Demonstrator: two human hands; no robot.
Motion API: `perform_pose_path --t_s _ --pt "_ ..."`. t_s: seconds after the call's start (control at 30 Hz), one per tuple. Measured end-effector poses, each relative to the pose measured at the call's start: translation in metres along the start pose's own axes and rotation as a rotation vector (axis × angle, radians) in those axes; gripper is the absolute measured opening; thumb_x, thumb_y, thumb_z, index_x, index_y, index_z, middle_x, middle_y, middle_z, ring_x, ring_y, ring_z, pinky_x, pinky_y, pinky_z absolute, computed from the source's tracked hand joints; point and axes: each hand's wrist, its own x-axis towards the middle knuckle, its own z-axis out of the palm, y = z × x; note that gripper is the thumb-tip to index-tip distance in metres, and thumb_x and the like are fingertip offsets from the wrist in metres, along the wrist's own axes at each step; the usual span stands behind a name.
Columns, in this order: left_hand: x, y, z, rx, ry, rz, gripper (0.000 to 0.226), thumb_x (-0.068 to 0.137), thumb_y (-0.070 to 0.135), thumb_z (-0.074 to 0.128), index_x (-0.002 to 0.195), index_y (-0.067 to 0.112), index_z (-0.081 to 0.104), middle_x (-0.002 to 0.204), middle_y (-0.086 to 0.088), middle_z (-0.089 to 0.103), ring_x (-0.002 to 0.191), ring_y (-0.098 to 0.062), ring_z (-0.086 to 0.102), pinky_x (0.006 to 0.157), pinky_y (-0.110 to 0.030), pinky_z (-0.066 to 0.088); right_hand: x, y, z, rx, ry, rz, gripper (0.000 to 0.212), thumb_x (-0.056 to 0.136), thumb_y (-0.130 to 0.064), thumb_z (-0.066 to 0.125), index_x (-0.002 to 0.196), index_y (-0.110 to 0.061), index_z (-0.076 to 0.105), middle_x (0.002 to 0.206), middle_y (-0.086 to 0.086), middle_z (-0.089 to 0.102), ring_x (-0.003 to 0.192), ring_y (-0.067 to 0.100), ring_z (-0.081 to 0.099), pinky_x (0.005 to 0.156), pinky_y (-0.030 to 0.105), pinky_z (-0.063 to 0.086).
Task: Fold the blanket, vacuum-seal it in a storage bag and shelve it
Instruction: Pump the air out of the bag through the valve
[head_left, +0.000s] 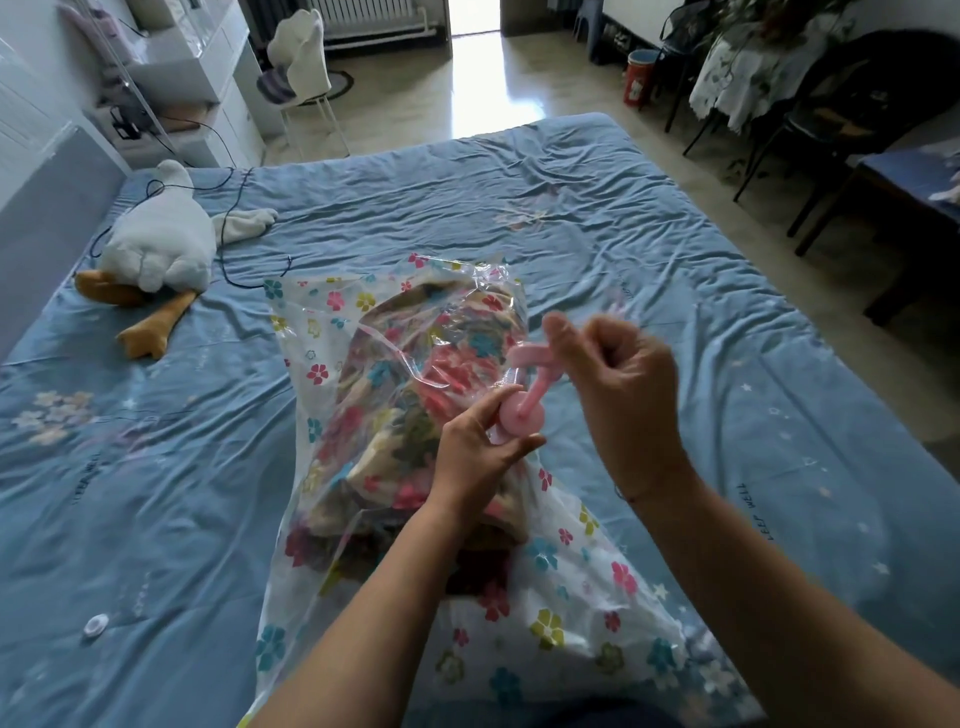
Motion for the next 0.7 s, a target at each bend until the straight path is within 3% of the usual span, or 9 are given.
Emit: perform_pose_path --t_s 0.03,0.13,0.3,0.4,0.47,0.5,0.57,0.63,0.7 --pt "0.001 0.0 0.0 0.001 0.003 -0.003 0.065 0.064 0.027 0.087 0.123 0.021 0.063 0.117 0.0 0.07 0.111 -0.014 0.065 0.1 -0.039 0.05 0.004 -0.011 0.001 0.06 0.033 -0.05 0.054 0.086 -0.038 0.069 0.056 -0.013 0.032 0.054 0.023 0.058 0.051 0.035 0.059 0.047 0.042 0.039" --pt "-0.001 -0.002 0.001 0.023 0.005 -0.002 0.062 0.065 0.022 0.087 0.121 0.026 0.062 0.117 0.001 0.07 0.111 -0.013 0.065 0.1 -0.04 0.05 -0.006 0.0 0.007 -0.008 0.018 -0.058 0.05 0.088 -0.039 0.066 0.058 -0.022 0.03 0.057 0.027 0.06 0.059 0.022 0.069 0.047 0.043 0.038" --pt "-0.009 -0.003 0.002 -0.001 -0.025 -0.015 0.05 0.069 0.01 0.085 0.112 0.03 0.067 0.103 0.007 0.073 0.099 -0.008 0.068 0.089 -0.029 0.055 -0.026 0.062 0.002 -0.408 -0.187 0.267 0.053 0.08 -0.061 0.06 0.054 -0.021 0.038 0.049 -0.006 0.037 0.049 0.009 0.034 0.052 0.033 0.035" --pt "-0.005 -0.003 0.001 -0.013 -0.021 -0.016 0.059 0.066 0.024 0.087 0.121 0.017 0.065 0.111 0.002 0.072 0.105 -0.012 0.067 0.095 -0.039 0.053 -0.012 0.027 0.002 -0.23 -0.058 0.118 0.057 0.085 -0.049 0.068 0.053 -0.014 0.035 0.05 0.008 0.054 0.047 0.02 0.05 0.05 0.036 0.039" --pt "-0.002 -0.003 0.0 0.0 -0.005 -0.007 0.068 0.063 0.038 0.085 0.125 0.02 0.062 0.119 0.002 0.069 0.113 -0.013 0.064 0.1 -0.041 0.05 -0.002 -0.003 0.005 -0.015 0.05 -0.023 0.057 0.087 -0.042 0.066 0.055 -0.009 0.032 0.057 0.028 0.06 0.054 0.039 0.061 0.049 0.043 0.042" --pt "-0.001 -0.003 0.0 0.006 -0.001 -0.007 0.07 0.062 0.042 0.083 0.125 0.022 0.062 0.12 0.003 0.068 0.114 -0.012 0.063 0.101 -0.042 0.05 0.001 -0.009 0.007 0.011 0.085 -0.083 0.055 0.089 -0.039 0.064 0.056 -0.01 0.031 0.056 0.027 0.058 0.054 0.039 0.061 0.048 0.043 0.04" --pt "-0.002 -0.005 0.001 0.018 0.0 -0.01 0.07 0.062 0.042 0.082 0.126 0.019 0.063 0.12 0.004 0.069 0.115 -0.011 0.062 0.101 -0.042 0.049 -0.003 0.0 0.013 -0.058 0.072 -0.095 0.052 0.09 -0.044 0.06 0.057 -0.017 0.03 0.053 0.024 0.055 0.056 0.036 0.063 0.046 0.044 0.041" --pt "-0.004 -0.008 0.001 0.006 -0.005 -0.02 0.062 0.064 0.033 0.084 0.121 0.02 0.065 0.115 0.004 0.071 0.11 -0.011 0.065 0.098 -0.042 0.051 -0.014 0.032 0.013 -0.235 -0.022 0.033 0.053 0.09 -0.054 0.057 0.056 -0.023 0.031 0.048 0.01 0.052 0.054 0.027 0.061 0.051 0.045 0.044" --pt "-0.007 -0.009 0.001 -0.024 -0.015 -0.029 0.055 0.066 0.019 0.086 0.117 0.026 0.065 0.11 0.004 0.072 0.106 -0.011 0.067 0.095 -0.041 0.053 -0.021 0.062 0.01 -0.411 -0.131 0.214 0.055 0.088 -0.055 0.06 0.052 -0.023 0.032 0.047 -0.007 0.037 0.048 0.013 0.04 0.054 0.038 0.041"
